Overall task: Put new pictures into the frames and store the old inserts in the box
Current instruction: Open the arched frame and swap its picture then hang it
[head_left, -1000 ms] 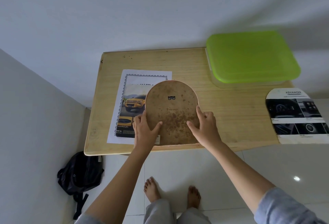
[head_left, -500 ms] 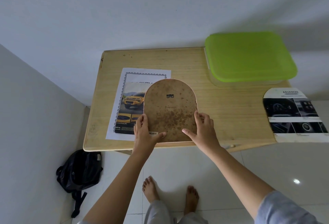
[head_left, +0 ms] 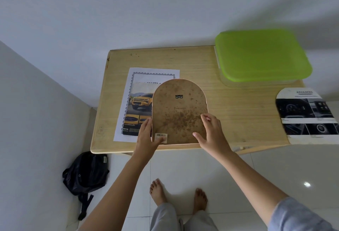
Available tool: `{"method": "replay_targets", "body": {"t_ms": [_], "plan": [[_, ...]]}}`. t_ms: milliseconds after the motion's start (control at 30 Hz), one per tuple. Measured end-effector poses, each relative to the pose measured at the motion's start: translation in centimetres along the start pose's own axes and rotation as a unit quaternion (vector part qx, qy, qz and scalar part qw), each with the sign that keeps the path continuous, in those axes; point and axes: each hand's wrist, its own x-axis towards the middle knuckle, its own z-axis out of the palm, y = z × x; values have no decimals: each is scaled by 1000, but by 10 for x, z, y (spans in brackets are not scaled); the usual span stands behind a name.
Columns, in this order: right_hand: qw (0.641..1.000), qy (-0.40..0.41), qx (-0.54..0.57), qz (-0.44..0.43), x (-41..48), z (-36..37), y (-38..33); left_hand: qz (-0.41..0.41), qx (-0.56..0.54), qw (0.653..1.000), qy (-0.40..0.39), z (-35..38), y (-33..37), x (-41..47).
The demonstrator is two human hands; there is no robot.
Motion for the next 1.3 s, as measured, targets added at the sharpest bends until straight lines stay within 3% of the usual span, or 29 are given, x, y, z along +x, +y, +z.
{"method": "replay_targets", "body": {"t_ms": [167,400,600,933,1133,1300], "plan": [[1000,18,10,3,-2,6,1,0,-16,1000,-4,3,0,-3],[999,-34,-30,-6,4,-9,-3,65,28,997,-5,-5,10,4],[991,-115,-66,-20,20,-6,-25,117,150,977,-100,-3,21,28],[987,-143,-69,18,27,-3,-32,102,265,949,-139,-4,30,31],[990,-123,43,59,59,-9,-39,115,237,963,-60,-2,41,50],[995,-91,-26,28,104,-4,-33,168,297,939,-48,5,49,95]]}}
